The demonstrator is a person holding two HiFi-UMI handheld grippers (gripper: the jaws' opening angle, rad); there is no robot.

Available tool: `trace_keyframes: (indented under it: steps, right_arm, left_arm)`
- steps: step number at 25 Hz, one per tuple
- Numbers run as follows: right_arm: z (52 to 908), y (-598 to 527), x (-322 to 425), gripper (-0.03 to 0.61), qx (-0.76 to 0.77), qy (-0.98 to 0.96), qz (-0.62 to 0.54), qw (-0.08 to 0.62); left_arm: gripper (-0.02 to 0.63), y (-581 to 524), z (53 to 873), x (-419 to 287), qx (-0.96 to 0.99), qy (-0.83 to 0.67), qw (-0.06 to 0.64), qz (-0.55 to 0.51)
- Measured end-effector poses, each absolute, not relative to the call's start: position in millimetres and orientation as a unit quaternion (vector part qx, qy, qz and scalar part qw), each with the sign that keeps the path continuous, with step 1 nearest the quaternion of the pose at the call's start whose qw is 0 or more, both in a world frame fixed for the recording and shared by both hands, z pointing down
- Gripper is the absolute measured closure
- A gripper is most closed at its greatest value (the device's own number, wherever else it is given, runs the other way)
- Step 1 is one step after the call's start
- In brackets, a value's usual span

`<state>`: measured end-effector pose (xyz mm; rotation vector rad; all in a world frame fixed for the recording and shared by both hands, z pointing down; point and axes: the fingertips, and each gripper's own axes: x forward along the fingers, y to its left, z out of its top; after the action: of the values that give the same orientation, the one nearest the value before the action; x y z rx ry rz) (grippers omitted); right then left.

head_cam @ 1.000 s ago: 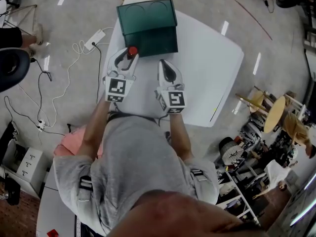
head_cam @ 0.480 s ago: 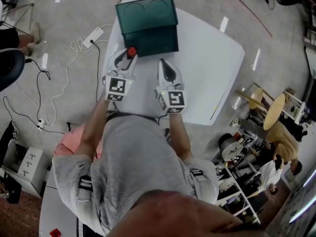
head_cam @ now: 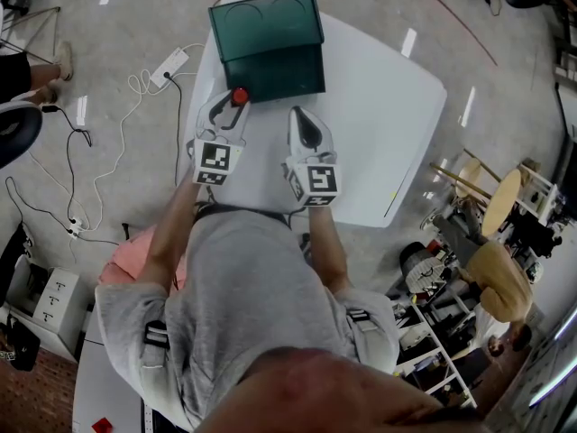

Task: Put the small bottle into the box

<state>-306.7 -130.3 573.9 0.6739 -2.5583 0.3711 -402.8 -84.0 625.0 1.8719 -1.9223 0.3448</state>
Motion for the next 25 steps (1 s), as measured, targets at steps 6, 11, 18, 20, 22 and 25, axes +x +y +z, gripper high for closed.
trace_keyframes:
  steps: [6, 11, 18, 20, 22, 25]
  right_arm:
    - [572.3, -130.2, -299.7, 0.575, 0.251, -0.93, 0.136, 0.23]
    - [571.8, -131.3, -296.0, 0.575, 0.256, -0.929, 0.137, 0.228]
    - [569.5, -128.7, -290.1, 0.575, 0.259, -0.929, 0.138, 0.224]
    - [568.4, -128.2, -287.2, 0.575, 0.259, -0.93, 0.137, 0.223]
    - [568.3, -127.7, -285.7, 0.575, 0.26, -0.93, 0.137, 0.222]
    - [567.7, -126.5, -283.5, 0.575, 0.261, -0.93, 0.137, 0.221]
  left_arm:
    - [0.465, -81.1, 629.0, -400.0, 0.672, -0.695, 0.22, 0.129]
    - [0.463, -82.7, 629.5, -397.5, 0.67, -0.697, 0.215, 0.141]
    - [0.462, -81.8, 630.1, -393.7, 0.666, -0.698, 0.218, 0.144]
    - [0.462, -80.9, 628.0, -392.4, 0.662, -0.702, 0.217, 0.144]
    - [0.445, -81.7, 623.6, -392.2, 0.661, -0.707, 0.211, 0.14]
    - [0.405, -84.3, 617.6, -388.8, 0.663, -0.708, 0.197, 0.142]
